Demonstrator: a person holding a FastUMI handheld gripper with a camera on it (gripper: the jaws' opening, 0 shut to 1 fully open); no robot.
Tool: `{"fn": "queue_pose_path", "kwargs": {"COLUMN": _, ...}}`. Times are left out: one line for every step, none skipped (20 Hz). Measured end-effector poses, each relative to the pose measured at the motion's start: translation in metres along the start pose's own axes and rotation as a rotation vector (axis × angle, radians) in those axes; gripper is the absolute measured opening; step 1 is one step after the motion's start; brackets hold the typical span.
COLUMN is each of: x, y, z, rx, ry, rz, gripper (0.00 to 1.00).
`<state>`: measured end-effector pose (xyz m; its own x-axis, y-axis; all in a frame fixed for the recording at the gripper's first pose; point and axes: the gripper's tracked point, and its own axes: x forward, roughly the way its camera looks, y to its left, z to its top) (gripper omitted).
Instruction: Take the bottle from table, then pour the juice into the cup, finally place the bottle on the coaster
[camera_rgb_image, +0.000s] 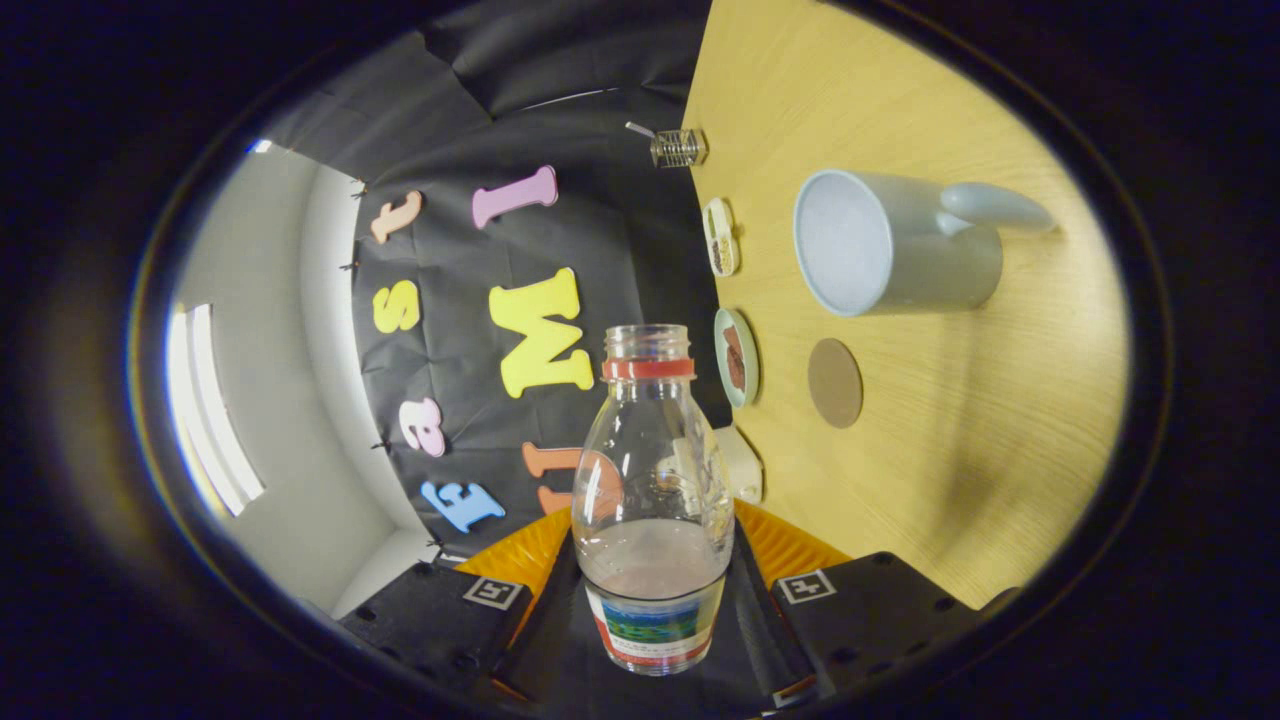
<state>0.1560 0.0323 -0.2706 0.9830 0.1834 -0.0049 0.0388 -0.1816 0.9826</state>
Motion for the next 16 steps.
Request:
{"fn": "queue_pose_path", "kwargs": {"x": 0.0016, "y": 0.0003, "z": -0.0019, "rx": 0.018, "ry": 0.01, "rz": 0.008, "gripper": 0.78}}
{"fn": "queue_pose_path", "kwargs": {"x": 0.0023, "y": -0.0002, "z": -0.0006, "rx": 0.029, "ry": 0.008, "rz": 0.008, "gripper": 0.78}}
{"fn": "queue_pose_path", "kwargs": {"x": 0.0023, "y": -0.0012, "z": 0.0014, "rx": 0.03, "ry": 0.004, "rz": 0.007, "gripper": 0.78}}
{"fn": "queue_pose_path", "kwargs": {"x": 0.0025, "y": -0.0009, "z": 0.0024, "rx": 0.026, "ry": 0.004, "rz": 0.005, "gripper": 0.78}}
{"fn": "queue_pose_path", "kwargs": {"x": 0.0018, "y": 0.0016, "z": 0.0022, "rx": 0.024, "ry": 0.003, "rz": 0.007, "gripper": 0.78}}
{"fn": "queue_pose_path", "kwargs": {"x": 0.0028, "y": 0.0038, "z": 0.0026, "rx": 0.029, "ry": 0.009, "rz": 0.013, "gripper": 0.78}}
{"fn": "queue_pose_path", "kwargs": {"x": 0.0033, "y": 0.0045, "z": 0.0021, "rx": 0.041, "ry": 0.012, "rz": 0.016, "gripper": 0.78}}
{"fn": "queue_pose_path", "kwargs": {"x": 0.0043, "y": 0.0053, "z": 0.004, "rx": 0.056, "ry": 0.013, "rz": 0.022, "gripper": 0.78}}
{"fn": "queue_pose_path", "kwargs": {"x": 0.0043, "y": 0.0046, "z": 0.0055, "rx": 0.067, "ry": 0.011, "rz": 0.02, "gripper": 0.78}}
{"fn": "queue_pose_path", "kwargs": {"x": 0.0042, "y": 0.0035, "z": 0.0075, "rx": 0.07, "ry": 0.007, "rz": 0.017, "gripper": 0.78}}
{"fn": "queue_pose_path", "kwargs": {"x": 0.004, "y": 0.0026, "z": 0.0068, "rx": 0.071, "ry": 0.007, "rz": 0.015, "gripper": 0.78}}
{"fn": "queue_pose_path", "kwargs": {"x": 0.0034, "y": 0.0018, "z": 0.0057, "rx": 0.07, "ry": 0.01, "rz": 0.014, "gripper": 0.77}}
{"fn": "queue_pose_path", "kwargs": {"x": 0.0028, "y": 0.0015, "z": 0.0057, "rx": 0.07, "ry": 0.011, "rz": 0.014, "gripper": 0.78}}
{"fn": "queue_pose_path", "kwargs": {"x": 0.0028, "y": 0.0, "z": 0.0057, "rx": 0.072, "ry": 0.011, "rz": 0.011, "gripper": 0.78}}
{"fn": "queue_pose_path", "kwargs": {"x": 0.0025, "y": -0.0006, "z": 0.0055, "rx": 0.075, "ry": 0.012, "rz": 0.01, "gripper": 0.78}}
{"fn": "queue_pose_path", "kwargs": {"x": 0.0033, "y": -0.0013, "z": 0.0047, "rx": 0.083, "ry": 0.013, "rz": 0.008, "gripper": 0.77}}
